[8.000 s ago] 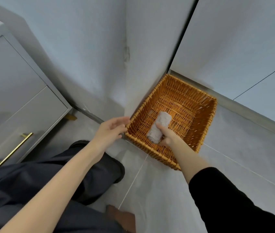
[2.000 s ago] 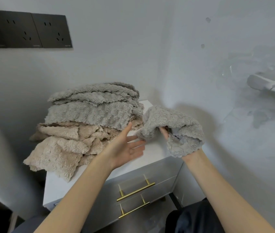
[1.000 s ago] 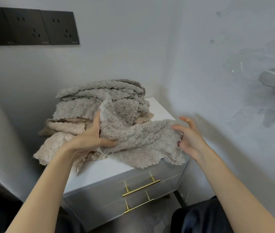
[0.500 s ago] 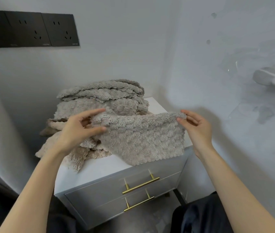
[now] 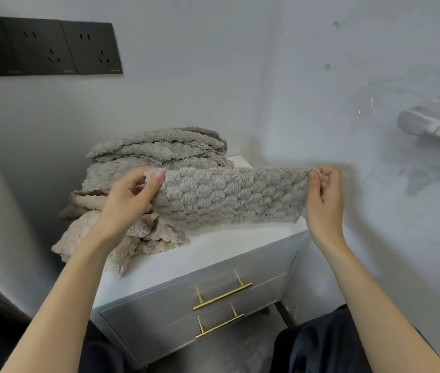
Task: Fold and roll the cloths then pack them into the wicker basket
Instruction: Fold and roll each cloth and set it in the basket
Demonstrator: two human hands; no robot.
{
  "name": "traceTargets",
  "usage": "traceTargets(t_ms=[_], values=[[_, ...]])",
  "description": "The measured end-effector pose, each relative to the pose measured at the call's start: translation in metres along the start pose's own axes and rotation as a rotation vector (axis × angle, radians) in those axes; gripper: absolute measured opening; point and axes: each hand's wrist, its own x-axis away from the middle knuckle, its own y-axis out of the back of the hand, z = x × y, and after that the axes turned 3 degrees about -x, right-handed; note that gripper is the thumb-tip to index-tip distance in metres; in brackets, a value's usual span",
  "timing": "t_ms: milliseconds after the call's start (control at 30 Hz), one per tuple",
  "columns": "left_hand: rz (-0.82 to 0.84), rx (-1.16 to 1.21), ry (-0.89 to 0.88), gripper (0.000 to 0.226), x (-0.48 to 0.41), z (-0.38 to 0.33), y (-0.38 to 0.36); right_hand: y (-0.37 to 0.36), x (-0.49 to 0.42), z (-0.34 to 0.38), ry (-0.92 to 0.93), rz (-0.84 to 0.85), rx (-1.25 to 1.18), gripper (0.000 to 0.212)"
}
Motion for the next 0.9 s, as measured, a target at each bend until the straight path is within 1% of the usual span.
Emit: traceTargets(t_ms=[67,100,133,167,233,300,400,467,533,600,667,733,800,867,900], values=[[0.014,0.091,0.047,0.041,-0.001,0.0,-0.007,-0.002,-0.002,-0.001,-0.01,-0.019,0.005,0.006],[0.011,0.105,0.066,0.046,-0.002,0.001,-0.011,-0.003,-0.004,-0.003,-0.026,-0.034,0.013,0.006],[0.005,0.084,0.071,0.045,-0.002,0.002,-0.015,-0.004,-0.006,-0.005,-0.052,-0.046,0.025,0.007],[0.002,0.027,0.066,0.041,-0.002,0.004,-0.02,-0.004,-0.009,-0.009,-0.082,-0.051,0.044,0.007],[0.0,-0.167,0.048,0.034,-0.004,0.009,-0.031,-0.006,-0.015,-0.019,-0.149,-0.018,0.123,0.009],[-0.012,-0.326,0.047,0.035,-0.008,0.015,-0.04,-0.007,-0.019,-0.03,-0.206,0.047,0.219,0.011],[0.0,-0.471,0.06,0.038,-0.017,0.025,-0.053,-0.011,-0.026,-0.048,-0.258,0.121,0.355,0.02],[0.019,-0.589,0.039,0.037,-0.02,0.033,-0.062,-0.014,-0.03,-0.057,-0.286,0.152,0.397,0.023],[0.005,-0.656,0.0,0.032,-0.019,0.037,-0.068,-0.014,-0.032,-0.065,-0.305,0.186,0.396,0.022],[-0.03,-0.69,-0.036,0.032,-0.016,0.035,-0.073,-0.012,-0.035,-0.069,-0.322,0.234,0.409,0.024],[-0.08,-0.736,-0.067,0.033,-0.013,0.032,-0.074,-0.009,-0.035,-0.07,-0.334,0.296,0.446,0.03],[-0.096,-0.789,-0.053,0.034,-0.009,0.029,-0.069,-0.004,-0.035,-0.072,-0.342,0.357,0.492,0.037],[-0.01,-0.826,0.01,0.04,-0.004,0.028,-0.062,-0.001,-0.034,-0.071,-0.349,0.392,0.553,0.038],[0.098,-0.888,0.065,0.049,0.003,0.027,-0.059,0.003,-0.033,-0.071,-0.357,0.439,0.617,0.033],[0.138,-0.929,0.088,0.054,0.005,0.026,-0.059,0.005,-0.032,-0.071,-0.366,0.466,0.653,0.038]])
